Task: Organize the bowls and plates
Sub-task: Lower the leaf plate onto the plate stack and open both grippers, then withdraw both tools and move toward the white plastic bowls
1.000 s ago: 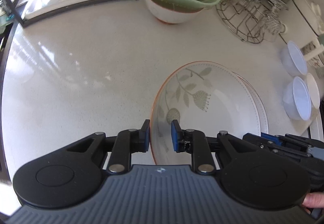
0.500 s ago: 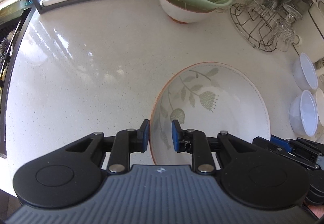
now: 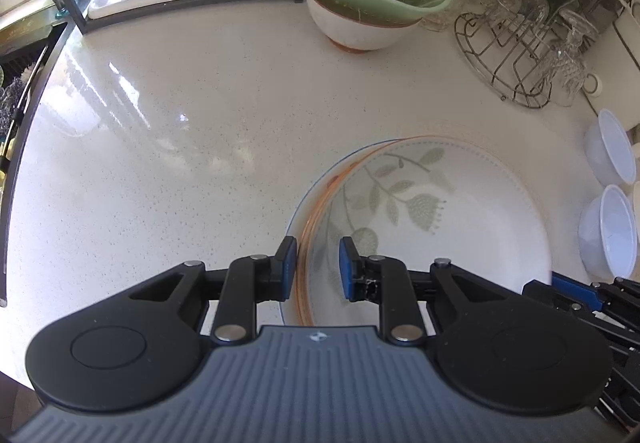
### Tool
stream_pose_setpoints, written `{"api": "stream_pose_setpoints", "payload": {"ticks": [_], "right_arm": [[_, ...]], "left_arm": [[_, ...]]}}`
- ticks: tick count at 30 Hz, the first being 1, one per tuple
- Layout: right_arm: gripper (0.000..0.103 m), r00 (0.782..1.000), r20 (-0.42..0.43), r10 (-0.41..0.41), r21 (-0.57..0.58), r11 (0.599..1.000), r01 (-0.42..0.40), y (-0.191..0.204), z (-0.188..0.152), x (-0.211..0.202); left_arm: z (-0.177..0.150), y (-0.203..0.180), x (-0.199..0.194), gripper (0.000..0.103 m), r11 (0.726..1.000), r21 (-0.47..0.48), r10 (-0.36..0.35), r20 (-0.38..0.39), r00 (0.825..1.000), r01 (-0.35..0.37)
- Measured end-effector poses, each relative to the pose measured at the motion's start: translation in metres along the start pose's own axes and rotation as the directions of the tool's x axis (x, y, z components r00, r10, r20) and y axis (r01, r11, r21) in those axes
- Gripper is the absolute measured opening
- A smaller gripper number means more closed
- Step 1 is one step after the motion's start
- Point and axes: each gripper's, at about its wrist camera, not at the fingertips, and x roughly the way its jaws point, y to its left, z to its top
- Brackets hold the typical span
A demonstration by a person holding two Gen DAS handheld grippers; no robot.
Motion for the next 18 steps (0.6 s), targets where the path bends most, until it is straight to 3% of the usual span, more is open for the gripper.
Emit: {"api": "stream_pose_setpoints", "payload": {"ticks": [8,18], "right_arm": [[0.020,0.994,0.112,-0.015,-0.009,1.000,0.017,-0.002,0.005,-0.020],[0.020,0.965,0.263,-0.011,0.041,0.999,0.000,-0.017,0.021,-0.065]], "left_arm": [[0.001,0.005,-0.019,0.025,1.000,-0.029,-0.010,0.052,0.999,0.011],[0.009,-0.002,-0.061,0.025,0.998,-0.009,-0.066,0.167,0.984,0.068]]}}
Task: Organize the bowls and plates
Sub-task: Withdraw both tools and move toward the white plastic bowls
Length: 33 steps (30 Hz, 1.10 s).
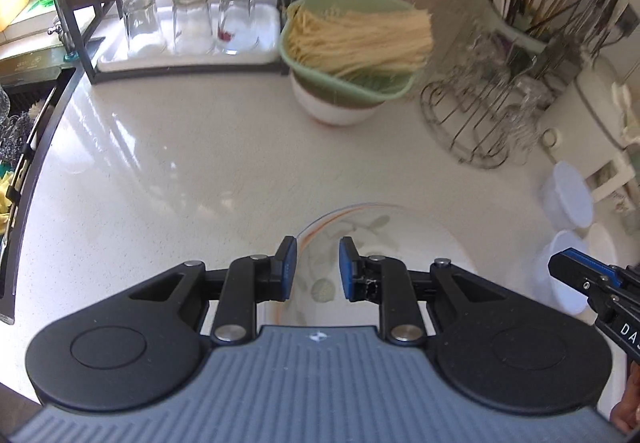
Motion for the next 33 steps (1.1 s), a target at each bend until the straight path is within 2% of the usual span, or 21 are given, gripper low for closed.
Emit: {"api": "stream_pose_setpoints", "payload": {"ticks": [15,19,33], "right_arm": [[0.020,0.988,0.152,-0.005,0.016,1.000,0.003,-0.008,0.011,-0.057],[0.020,0.987,0.159,-0.035,0.025,0.999,0.031,-0.016,0.006,-0.066],[0.020,0.984,0.155,-0.091,0.021,0.996,0.089,-0.059,-0.016,-0.087]], "left_arm": [[-0.002,-0.050,-0.047,0.025,0.996,0.068,-0.069,0.099,0.993,0.063],[-0.006,-0.061,-0.050,0.025,0.994,0.083,-0.085,0.116,0.990,0.075],[-0.029,-0.113,-0.034,0.025,0.987,0.097,-0.138,0.087,0.987,0.129]]}}
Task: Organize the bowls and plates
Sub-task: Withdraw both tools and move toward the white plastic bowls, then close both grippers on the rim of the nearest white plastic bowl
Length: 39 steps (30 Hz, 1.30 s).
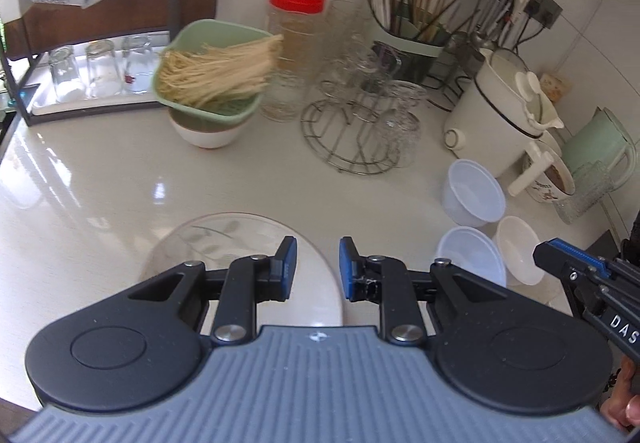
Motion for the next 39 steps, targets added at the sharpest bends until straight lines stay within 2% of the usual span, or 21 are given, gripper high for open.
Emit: {"api": "stream_pose_setpoints", "payload": {"ticks": [5,16,17,19,20,21,27,30,37,39], "right_arm": [[0.020,1.000,-0.016,-0.023,0.013,1.000,0.024,-0.020,-0.008,-0.005],[0.020,0.996,-0.037,-0.084,0.101,0.991,0.087,-0.053,-0.029,-0.010],[0.023,0.994,-0.045,-0.096,0.110,0.989,0.101,-0.056,-0.030,-0.009],[0.033,0.992,-0.063,-0.108,0.137,0.984,0.116,-0.063,-0.032,-0.007],[0.036,0.991,-0.072,-0.111,0.151,0.981,0.120,-0.067,-0.034,-0.006],[0.036,0.990,-0.082,-0.112,0.164,0.979,0.125,-0.071,-0.035,-0.004],[0.036,0.978,-0.144,-0.150,0.191,0.966,0.176,-0.091,-0.039,0.011],[0.036,0.974,-0.161,-0.159,0.226,0.955,0.193,-0.104,-0.044,0.021],[0.035,0.974,-0.174,-0.142,0.268,0.945,0.185,-0.121,-0.057,0.051],[0.035,0.973,-0.181,-0.140,0.277,0.943,0.187,-0.124,-0.061,0.060]], "left_arm": [[-0.006,-0.024,0.008,0.025,1.000,0.020,-0.018,-0.016,1.000,0.018],[-0.015,-0.064,0.038,0.035,0.995,0.090,-0.042,-0.103,0.994,0.052],[-0.014,-0.067,0.042,0.036,0.994,0.093,-0.046,-0.111,0.993,0.057],[-0.014,-0.073,0.050,0.045,0.994,0.096,-0.049,-0.110,0.993,0.060],[-0.013,-0.075,0.055,0.055,0.993,0.097,-0.055,-0.115,0.992,0.066],[-0.013,-0.078,0.060,0.060,0.991,0.102,-0.069,-0.129,0.989,0.082],[-0.014,-0.098,0.097,0.060,0.977,0.128,-0.142,-0.205,0.968,0.170],[-0.014,-0.106,0.115,0.060,0.972,0.132,-0.164,-0.214,0.963,0.195],[-0.014,-0.118,0.153,0.059,0.964,0.147,-0.181,-0.236,0.955,0.219],[-0.015,-0.121,0.160,0.053,0.964,0.154,-0.179,-0.235,0.956,0.218]]}}
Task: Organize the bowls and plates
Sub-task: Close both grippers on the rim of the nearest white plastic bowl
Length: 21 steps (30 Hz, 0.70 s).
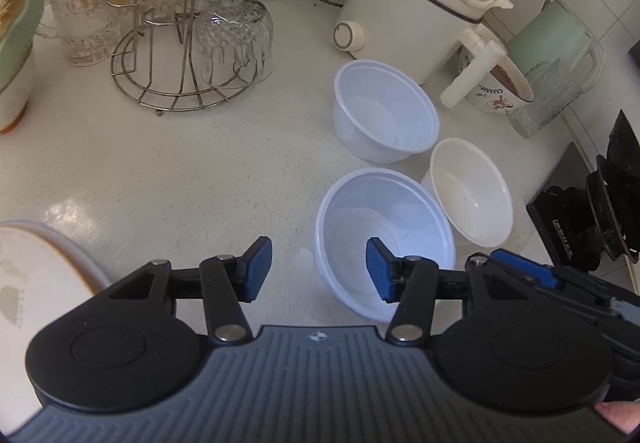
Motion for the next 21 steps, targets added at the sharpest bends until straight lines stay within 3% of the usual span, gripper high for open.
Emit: {"api": "stream_pose_setpoints", "payload": {"ticks": [6,9,14,21], "right_arm": [[0.035,1.000,-0.015,0.010,0.019,1.000,-0.010,-0.006,-0.005,0.021],[0.028,0.999,-0.017,0.032,0.020,0.999,-0.032,-0.006,-0.006,0.028],[0.021,0.998,-0.013,0.054,0.021,0.998,-0.054,-0.005,-0.005,0.032],[0.020,0.996,0.002,0.088,0.042,0.995,-0.088,0.000,-0.003,0.031]], "left_arm": [[0.005,-0.002,0.015,0.033,1.000,0.006,-0.001,0.000,1.000,0.001],[0.006,-0.003,0.019,0.023,1.000,0.007,0.003,-0.015,1.000,-0.003],[0.006,-0.005,0.021,0.019,0.999,0.033,0.003,-0.044,0.999,-0.002],[0.005,-0.003,0.016,0.019,0.998,0.050,0.043,-0.083,0.996,-0.039]]}}
